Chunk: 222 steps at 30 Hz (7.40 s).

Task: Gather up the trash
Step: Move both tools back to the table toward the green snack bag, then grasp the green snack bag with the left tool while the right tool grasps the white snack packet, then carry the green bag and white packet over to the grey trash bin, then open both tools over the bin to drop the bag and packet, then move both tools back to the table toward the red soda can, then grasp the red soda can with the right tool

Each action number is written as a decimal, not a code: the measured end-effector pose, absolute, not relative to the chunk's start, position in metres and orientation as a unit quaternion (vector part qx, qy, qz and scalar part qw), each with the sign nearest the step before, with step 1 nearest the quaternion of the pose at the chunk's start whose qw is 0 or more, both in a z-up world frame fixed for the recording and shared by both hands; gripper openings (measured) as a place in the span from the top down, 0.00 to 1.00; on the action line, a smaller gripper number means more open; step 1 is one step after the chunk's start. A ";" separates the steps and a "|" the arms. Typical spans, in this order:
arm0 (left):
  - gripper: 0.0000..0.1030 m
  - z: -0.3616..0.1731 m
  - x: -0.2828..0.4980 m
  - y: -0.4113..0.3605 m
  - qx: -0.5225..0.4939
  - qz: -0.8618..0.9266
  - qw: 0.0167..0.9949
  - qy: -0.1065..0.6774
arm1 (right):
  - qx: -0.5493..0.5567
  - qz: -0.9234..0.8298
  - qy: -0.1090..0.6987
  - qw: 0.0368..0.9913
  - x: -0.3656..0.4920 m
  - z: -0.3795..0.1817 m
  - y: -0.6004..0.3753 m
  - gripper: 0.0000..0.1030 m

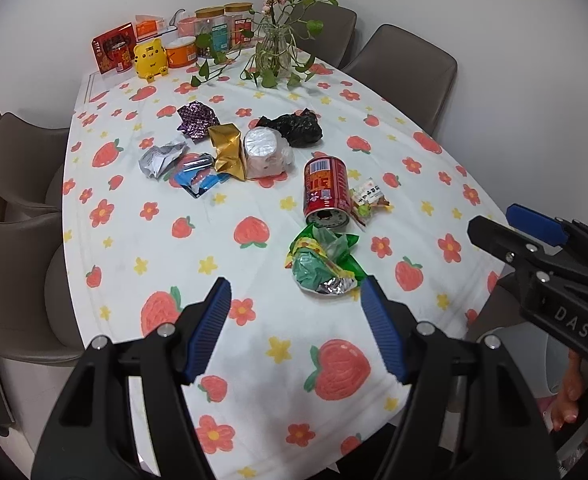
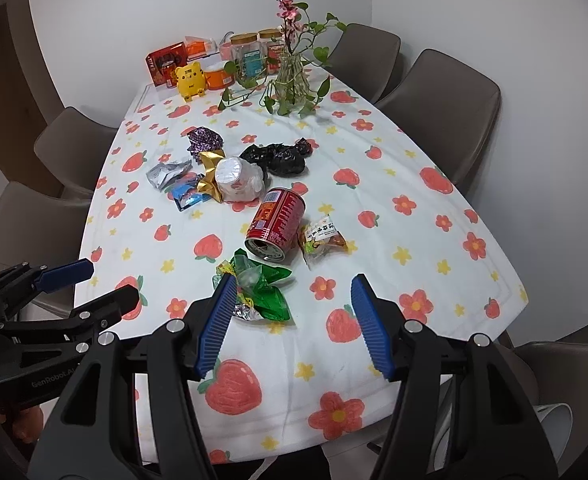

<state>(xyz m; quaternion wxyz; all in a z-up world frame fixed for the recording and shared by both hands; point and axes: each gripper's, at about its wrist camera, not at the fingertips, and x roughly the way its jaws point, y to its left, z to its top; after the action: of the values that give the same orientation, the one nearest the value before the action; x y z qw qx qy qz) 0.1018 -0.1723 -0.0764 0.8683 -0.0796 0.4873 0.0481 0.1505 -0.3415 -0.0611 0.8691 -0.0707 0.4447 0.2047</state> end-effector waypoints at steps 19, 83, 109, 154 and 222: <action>0.34 -0.095 0.134 -0.178 -0.100 0.075 0.853 0.507 | -0.093 0.226 0.461 0.853 0.195 -0.081 -0.345 0.44; 0.52 -0.147 0.156 -0.186 -0.065 -0.030 0.851 0.521 | -0.094 0.164 0.478 0.858 0.183 -0.141 -0.353 0.54; 0.52 -0.092 0.092 -0.561 0.068 -0.300 0.827 0.470 | 0.049 -0.137 0.451 0.880 -0.006 -0.096 -0.731 0.54; 0.36 -0.114 0.096 -0.662 0.105 -0.342 0.809 0.467 | 0.059 -0.142 0.435 0.887 0.001 -0.100 -0.803 0.35; 0.31 -0.174 0.219 -0.070 -0.053 0.044 0.860 0.506 | -0.096 0.132 0.496 0.853 0.265 -0.213 -0.222 0.32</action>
<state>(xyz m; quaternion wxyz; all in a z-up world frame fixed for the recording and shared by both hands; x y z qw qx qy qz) 0.2192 -0.0699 -0.1741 0.8596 -0.0532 0.5063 0.0443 0.2646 -0.2220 -0.2128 0.8525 -0.0960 0.4965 0.1323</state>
